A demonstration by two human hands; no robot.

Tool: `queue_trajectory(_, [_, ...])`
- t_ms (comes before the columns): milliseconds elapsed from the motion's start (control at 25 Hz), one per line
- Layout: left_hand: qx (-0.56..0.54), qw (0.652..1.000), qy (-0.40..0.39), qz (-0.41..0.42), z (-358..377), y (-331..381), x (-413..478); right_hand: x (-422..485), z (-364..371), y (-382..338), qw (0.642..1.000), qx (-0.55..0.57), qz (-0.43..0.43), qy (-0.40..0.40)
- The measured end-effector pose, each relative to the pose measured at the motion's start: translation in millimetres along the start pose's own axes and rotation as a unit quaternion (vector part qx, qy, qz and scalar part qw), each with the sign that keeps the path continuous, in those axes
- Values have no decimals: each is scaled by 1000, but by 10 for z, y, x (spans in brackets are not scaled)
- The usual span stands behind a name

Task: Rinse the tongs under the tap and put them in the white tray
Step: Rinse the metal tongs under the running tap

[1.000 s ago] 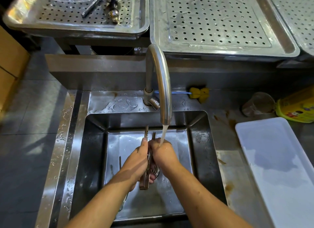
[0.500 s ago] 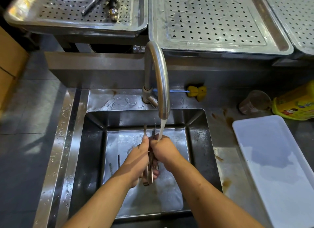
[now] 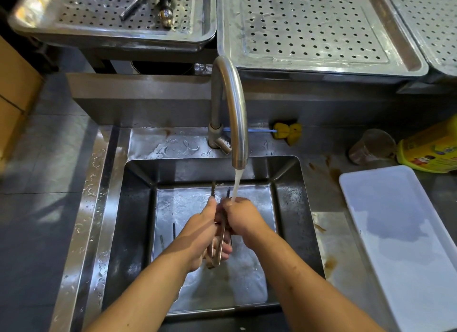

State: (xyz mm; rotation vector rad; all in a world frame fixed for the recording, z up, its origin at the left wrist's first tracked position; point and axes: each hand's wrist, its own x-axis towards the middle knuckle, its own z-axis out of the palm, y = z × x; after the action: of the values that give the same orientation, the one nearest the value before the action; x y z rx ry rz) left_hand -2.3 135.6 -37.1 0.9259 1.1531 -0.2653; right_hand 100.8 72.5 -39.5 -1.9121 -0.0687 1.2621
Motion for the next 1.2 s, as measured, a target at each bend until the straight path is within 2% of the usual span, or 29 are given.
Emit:
queue_trajectory(80, [-6, 1000, -22, -1, -18, 11, -28, 38, -29, -12, 998, 46, 24, 18])
queue_trajectory(200, [-26, 1000, -6, 1, -31, 74, -29, -16, 25, 56, 977, 182, 15, -105])
queue_trajectory(280, [-16, 1000, 14, 3, -53, 77, -15, -50, 47, 134, 968, 207, 10, -138])
queue_trajectory(400, [43, 999, 4, 17, -86, -5, -15, 12, 4, 91, 985, 162, 55, -30])
queue_trajectory(480, [80, 996, -6, 35, -73, -42, -24, 55, -9, 38, 994, 91, 52, 23])
queue_trajectory(600, [154, 984, 67, 51, -66, -21, 18, 43, 77, 40, 1000, 25, -2, -4])
queue_trajectory(720, [271, 950, 130, 86, -126, -3, 89, -27, 95, 87, 998, 24, -27, -53])
queue_trajectory(920, [267, 951, 120, 95, -159, 36, 124, 70, 68, 2, 999, -27, -30, 21])
queue_trajectory(1080, [261, 956, 98, 92, -182, 54, 124, 50, 55, 62, 996, 78, 0, -51])
queue_trajectory(1200, [271, 958, 57, 74, -141, 58, 50, 81, -14, 75, 995, 95, 41, 8])
